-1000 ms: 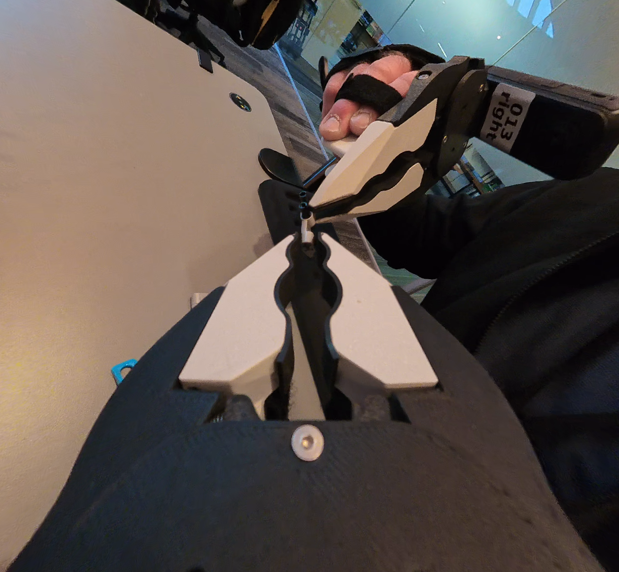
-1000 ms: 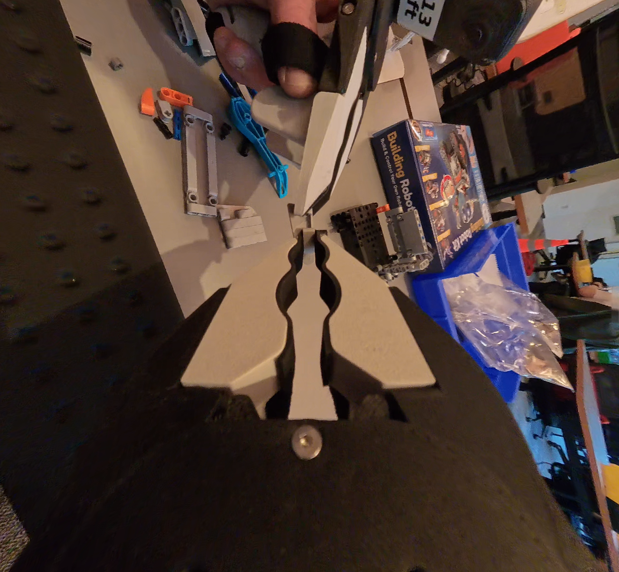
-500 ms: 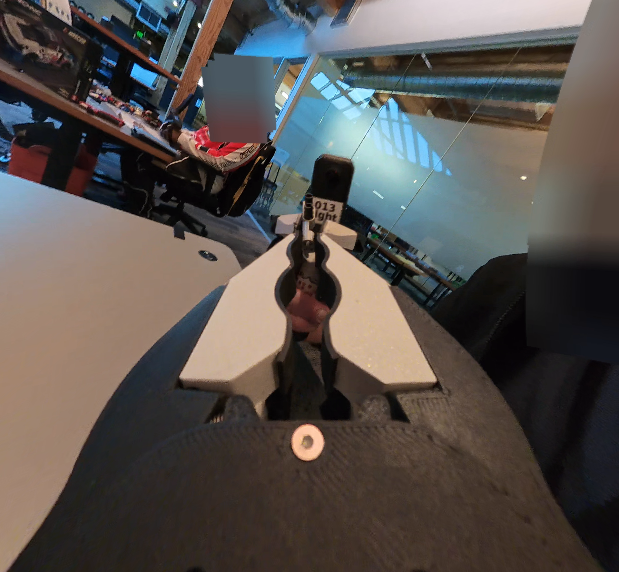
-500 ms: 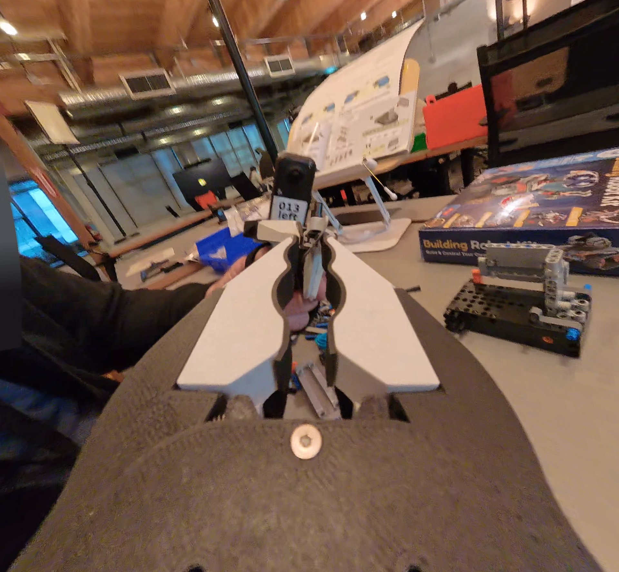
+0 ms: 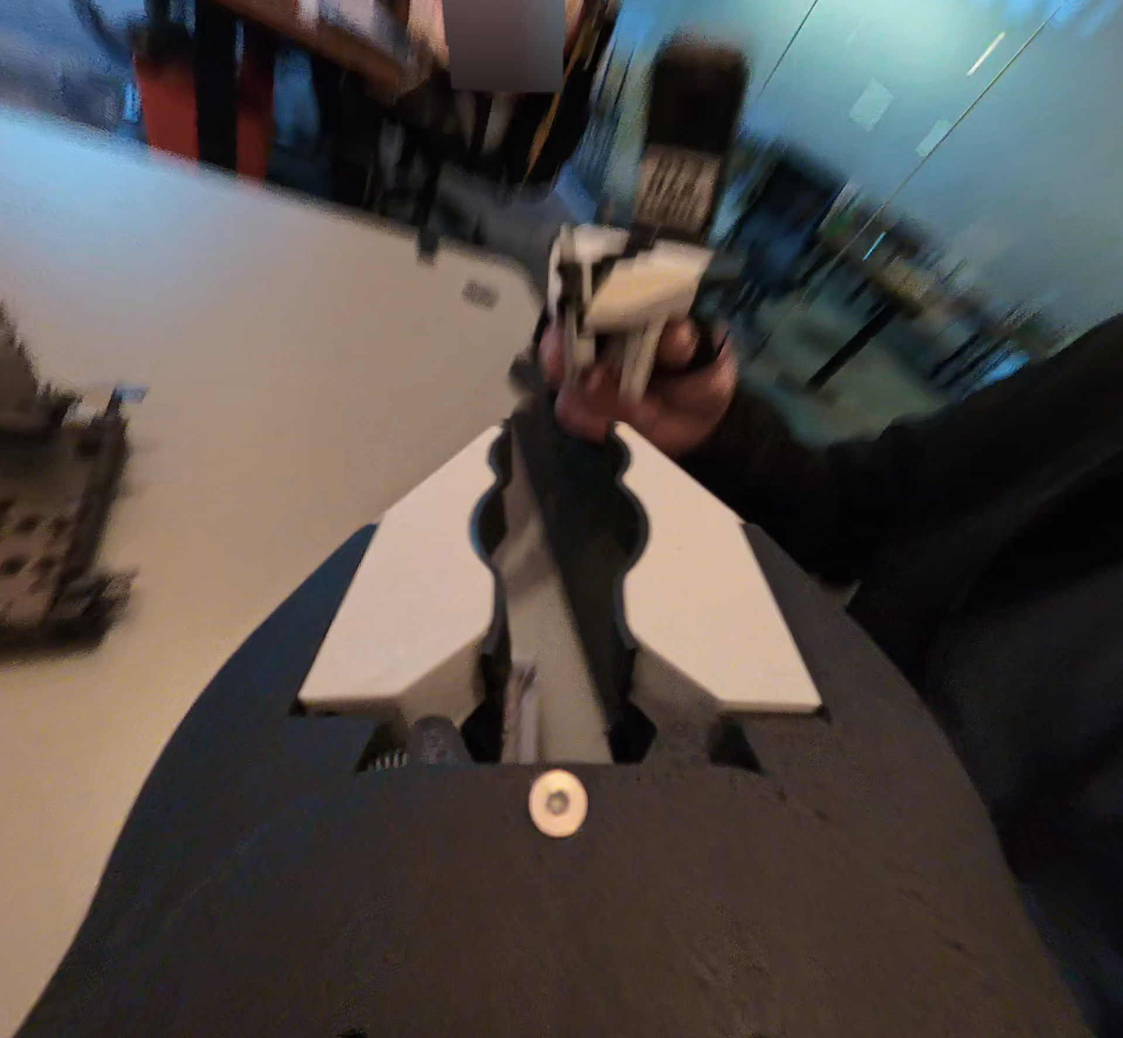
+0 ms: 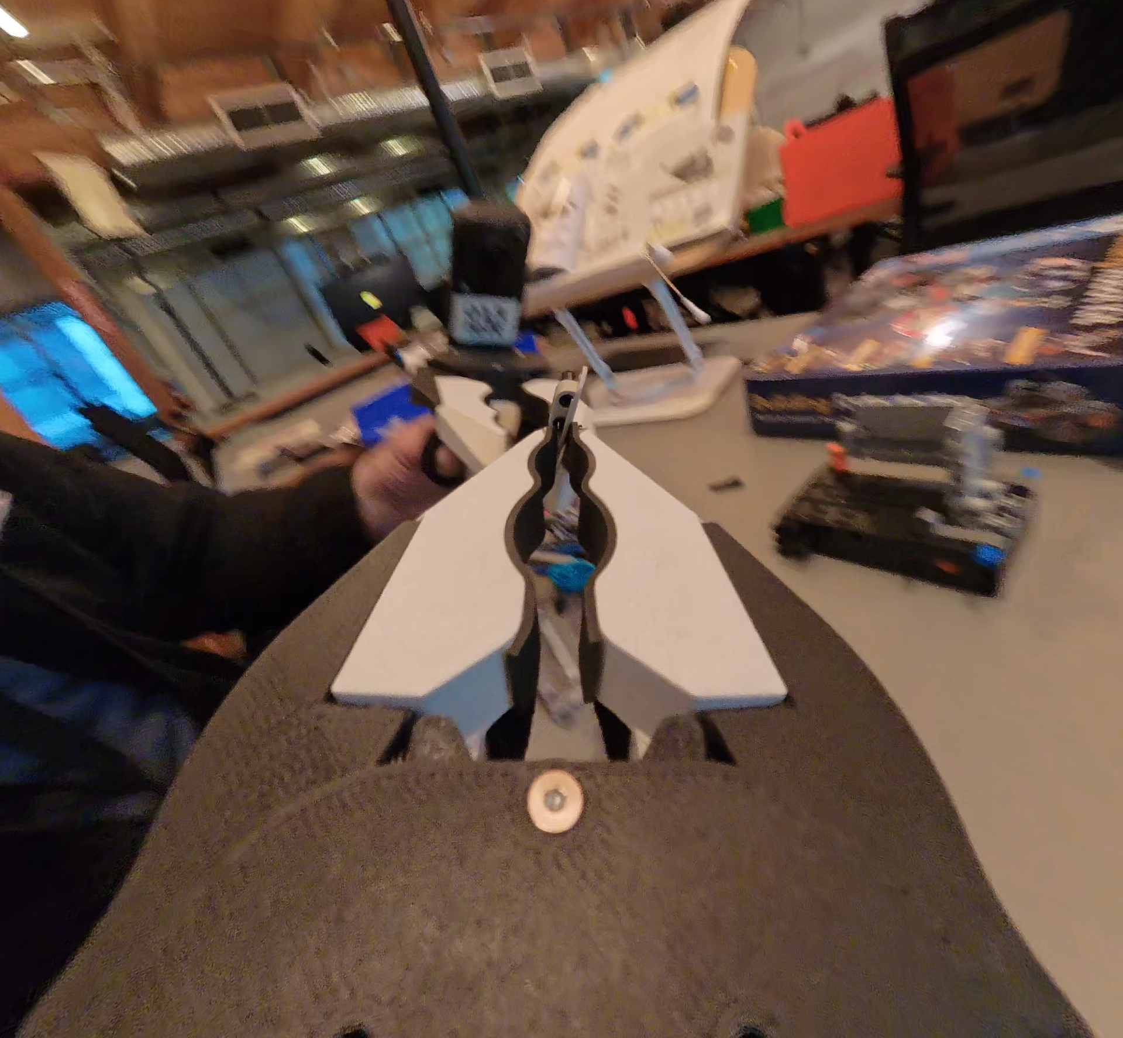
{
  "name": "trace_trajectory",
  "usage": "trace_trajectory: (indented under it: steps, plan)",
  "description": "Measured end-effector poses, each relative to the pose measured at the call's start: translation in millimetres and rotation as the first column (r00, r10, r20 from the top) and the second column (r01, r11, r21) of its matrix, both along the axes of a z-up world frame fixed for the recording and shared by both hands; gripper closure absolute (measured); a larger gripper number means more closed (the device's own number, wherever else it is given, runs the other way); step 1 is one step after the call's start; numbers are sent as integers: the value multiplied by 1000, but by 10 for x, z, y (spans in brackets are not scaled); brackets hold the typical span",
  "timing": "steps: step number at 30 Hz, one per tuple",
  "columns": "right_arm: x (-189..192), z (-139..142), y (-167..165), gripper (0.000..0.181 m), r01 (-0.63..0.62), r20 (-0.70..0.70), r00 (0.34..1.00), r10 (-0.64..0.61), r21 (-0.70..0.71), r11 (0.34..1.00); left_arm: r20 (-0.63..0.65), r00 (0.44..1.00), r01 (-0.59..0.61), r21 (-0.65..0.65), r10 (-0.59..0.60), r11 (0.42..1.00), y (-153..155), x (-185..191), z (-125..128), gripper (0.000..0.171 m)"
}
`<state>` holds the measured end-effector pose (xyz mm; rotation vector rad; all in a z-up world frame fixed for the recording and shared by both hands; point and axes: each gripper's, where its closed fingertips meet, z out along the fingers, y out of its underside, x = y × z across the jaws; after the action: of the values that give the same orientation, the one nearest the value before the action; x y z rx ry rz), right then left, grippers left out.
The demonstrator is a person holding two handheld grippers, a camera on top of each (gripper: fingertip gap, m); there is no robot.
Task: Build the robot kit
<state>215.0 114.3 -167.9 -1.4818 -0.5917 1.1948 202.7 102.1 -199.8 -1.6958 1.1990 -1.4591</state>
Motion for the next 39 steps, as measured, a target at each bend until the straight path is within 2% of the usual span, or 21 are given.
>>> trace_trajectory:
  steps: [1,3,5,8,10,12,15,18,20,26,32,35,39]
  plan:
    - [44,-120,43,181,12,72,997,-10,-25,1000,-157,988,13,50,-5,999,16,-61,-213,131]
    - [69,-357,55,181,-28,178,983,46,-106,994,-316,947,3,161,49,987,79,-141,-455,131]
    - [76,-577,56,181,-51,261,961,93,-162,985,-457,889,65,139,6,988,-28,-138,-728,121]
    - [48,-768,54,181,-70,311,941,132,-202,977,-607,795,100,161,19,982,-61,-142,-1126,114]
    - [40,-801,52,181,-75,323,936,142,-213,974,-651,756,100,216,67,971,-8,-144,-1252,110]
    - [27,-837,46,181,-84,332,930,159,-230,970,-659,747,107,248,86,963,4,-115,-1275,113]
    - [9,-874,41,181,-85,353,920,168,-238,968,-673,728,122,309,127,943,54,-144,-1295,134]
    - [5,-877,29,181,-88,359,918,170,-234,968,-661,738,134,337,133,932,51,-145,-1286,135]
    - [-4,-865,-5,181,-103,355,916,185,-237,966,-645,743,154,428,181,891,80,-171,-1240,135]
    - [-126,-894,-261,181,-173,376,887,269,-271,947,-420,864,86,667,277,740,6,-180,-758,135]
    - [-316,-956,-388,181,-200,390,865,317,-311,929,-374,862,114,802,343,586,-157,-306,-716,135]
    - [-332,-937,-386,181,-215,354,874,333,-334,918,-351,861,111,835,367,538,-225,-385,-695,135]
    - [-424,-975,-441,181,-241,364,853,374,-360,901,-329,859,105,863,392,495,-246,-449,-658,135]
